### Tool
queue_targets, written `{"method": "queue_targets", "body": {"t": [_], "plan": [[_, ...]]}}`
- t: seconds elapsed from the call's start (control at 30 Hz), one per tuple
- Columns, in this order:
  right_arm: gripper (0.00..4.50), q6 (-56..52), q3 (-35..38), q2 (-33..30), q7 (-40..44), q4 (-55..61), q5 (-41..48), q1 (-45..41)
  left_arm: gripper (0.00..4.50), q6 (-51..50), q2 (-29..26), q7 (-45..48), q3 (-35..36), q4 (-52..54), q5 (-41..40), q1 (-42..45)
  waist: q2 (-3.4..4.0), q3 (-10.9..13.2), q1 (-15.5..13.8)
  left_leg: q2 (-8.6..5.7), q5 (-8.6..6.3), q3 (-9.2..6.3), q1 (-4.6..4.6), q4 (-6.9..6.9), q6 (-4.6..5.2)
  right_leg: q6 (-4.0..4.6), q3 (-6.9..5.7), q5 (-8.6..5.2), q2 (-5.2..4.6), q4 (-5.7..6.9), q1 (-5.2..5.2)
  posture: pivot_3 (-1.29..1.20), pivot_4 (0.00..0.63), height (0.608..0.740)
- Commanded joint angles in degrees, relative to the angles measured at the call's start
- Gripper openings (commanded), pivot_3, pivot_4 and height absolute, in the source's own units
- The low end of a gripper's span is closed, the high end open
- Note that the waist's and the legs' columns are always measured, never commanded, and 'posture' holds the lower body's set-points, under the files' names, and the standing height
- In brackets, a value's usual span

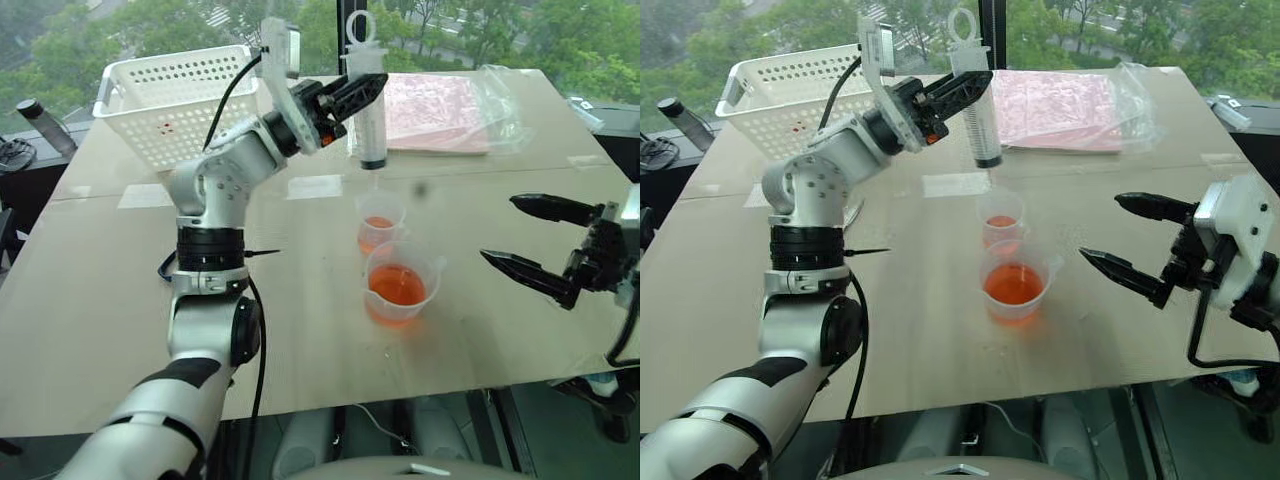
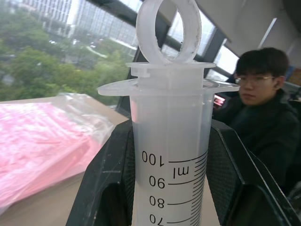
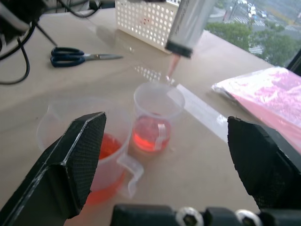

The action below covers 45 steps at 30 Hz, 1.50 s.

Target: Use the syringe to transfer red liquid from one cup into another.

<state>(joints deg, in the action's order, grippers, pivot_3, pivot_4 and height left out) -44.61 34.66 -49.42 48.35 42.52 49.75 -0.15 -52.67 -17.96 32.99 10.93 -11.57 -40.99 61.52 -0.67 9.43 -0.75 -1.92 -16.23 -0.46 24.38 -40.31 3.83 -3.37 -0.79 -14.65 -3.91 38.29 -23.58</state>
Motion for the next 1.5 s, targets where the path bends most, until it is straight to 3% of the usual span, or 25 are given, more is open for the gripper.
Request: {"method": "queue_targets", "body": {"t": [0.03, 0.17, 0.37, 0.5, 0.77, 0.83, 0.87, 1.0, 1.2, 1.27, 1.4, 1.5], "plan": [[4.39, 5.1, 5.9, -0.1, 4.9, 0.3, -1.4, 6.0, 1.46, -20.4, -8.8, -3.3, 2.2, -5.4, -2.4, 6.7, 0.00, 0.0, 0.2, -0.01, 0.00, 0.04, -0.03, 0.00, 0.00, 0.00, 0.01, 0.00, 0.01, 0.07, -0.01, 0.00, 0.150, 0.740], [4.39, 8.8, 7.2, 0.2, 7.2, 0.8, -1.1, 9.3, 1.46, -32.6, -17.1, -0.7, -2.4, -7.0, -2.0, 5.8, 0.01, 0.0, 0.8, 0.01, 0.00, 0.31, -0.55, 0.10, -0.01, -0.02, 0.16, -0.04, 0.11, 0.26, 0.20, 0.00, 0.150, 0.740], [4.39, 10.9, 9.2, 0.2, 8.5, 1.1, 0.1, 13.2, 1.46, -35.3, -26.6, 3.6, -12.2, -5.6, 1.5, -1.1, 0.01, 0.0, 1.1, 0.06, 0.06, 0.30, -0.66, 0.08, -0.11, 0.00, 0.38, -0.04, 0.04, 0.35, 0.27, 0.00, 0.150, 0.740], [4.39, 11.6, 9.1, 0.2, 7.9, 1.9, 0.4, 14.9, 1.46, -33.3, -26.6, 3.3, -14.5, -4.9, 4.1, -5.4, 0.00, 0.0, 0.2, 0.06, 0.06, 0.29, -0.65, 0.08, -0.13, 0.00, 0.40, -0.04, -0.19, 0.33, 0.27, 0.00, 0.150, 0.740], [4.39, 13.1, 8.3, 0.0, 8.2, 3.4, 0.1, 17.9, 1.46, -31.3, -20.7, -2.2, -10.2, -8.1, 9.3, -7.6, -0.05, 0.0, -0.5, 0.05, 0.05, 0.24, -0.56, 0.07, -0.12, 0.01, 0.36, -0.04, -0.25, 0.25, 0.26, 0.00, 0.150, 0.740], [4.50, 13.4, 8.2, -0.1, 8.3, 3.7, 0.5, 18.0, 2.47, -31.5, -20.0, -2.7, -9.1, -7.1, 9.6, -8.2, -0.05, 0.0, -0.2, 0.06, 0.05, 0.24, -0.56, 0.07, -0.13, 0.01, 0.37, -0.04, -0.25, 0.26, 0.26, 0.00, 0.150, 0.740], [4.50, 13.6, 8.1, -0.1, 8.4, 4.0, 1.0, 17.9, 2.70, -31.8, -19.7, -3.2, -8.0, -6.1, 9.7, -8.6, -0.05, 0.0, -0.1, 0.06, 0.05, 0.23, -0.57, 0.07, -0.13, 0.01, 0.36, -0.03, -0.24, 0.27, 0.26, 0.00, 0.150, 0.740], [4.50, 15.3, 7.5, 0.1, 9.2, 4.5, 2.2, 16.9, 4.44, -34.2, -20.4, -2.5, -1.7, -0.7, 6.9, -9.8, -0.05, 0.0, 0.1, 0.08, 0.05, 0.24, -0.57, 0.07, -0.13, 0.02, 0.38, -0.03, -0.25, 0.28, 0.25, 0.00, 0.150, 0.740], [4.50, 16.8, 5.9, 0.0, 9.0, 4.2, 4.8, 14.4, 4.44, -30.3, -23.4, 3.5, 6.6, 13.8, 0.2, -18.5, -0.03, 0.0, 0.0, 0.11, 0.05, 0.25, -0.59, 0.09, -0.15, 0.03, 0.40, -0.03, -0.30, 0.25, 0.23, 0.00, 0.150, 0.740], [4.50, 16.3, 5.4, -1.0, 8.4, 4.0, 6.2, 12.7, 4.44, -17.9, -23.7, 7.1, 9.1, 22.1, 1.6, -27.0, 0.02, 0.0, 0.0, 0.11, 0.05, 0.25, -0.61, 0.08, -0.16, 0.03, 0.37, -0.03, -0.31, 0.25, 0.25, 0.00, 0.150, 0.740], [4.50, 16.0, 4.2, -2.2, 7.9, 4.2, 7.8, 11.1, 4.44, -10.0, -23.0, 8.9, 14.5, 26.9, -0.5, -34.0, -0.02, 0.0, -0.4, 0.13, 0.05, 0.24, -0.62, 0.11, -0.17, 0.06, 0.33, -0.02, -0.38, 0.19, 0.28, 0.00, 0.150, 0.740], [4.50, 15.7, 4.2, -2.5, 8.4, 4.0, 8.5, 11.6, 4.44, 4.2, -24.6, 17.8, 16.2, 33.1, 2.8, -46.9, 0.05, 0.0, -0.2, 0.12, 0.04, 0.18, -0.60, 0.14, -0.16, 0.09, 0.27, 0.00, -0.44, 0.11, 0.29, 0.00, 0.150, 0.740]]}}
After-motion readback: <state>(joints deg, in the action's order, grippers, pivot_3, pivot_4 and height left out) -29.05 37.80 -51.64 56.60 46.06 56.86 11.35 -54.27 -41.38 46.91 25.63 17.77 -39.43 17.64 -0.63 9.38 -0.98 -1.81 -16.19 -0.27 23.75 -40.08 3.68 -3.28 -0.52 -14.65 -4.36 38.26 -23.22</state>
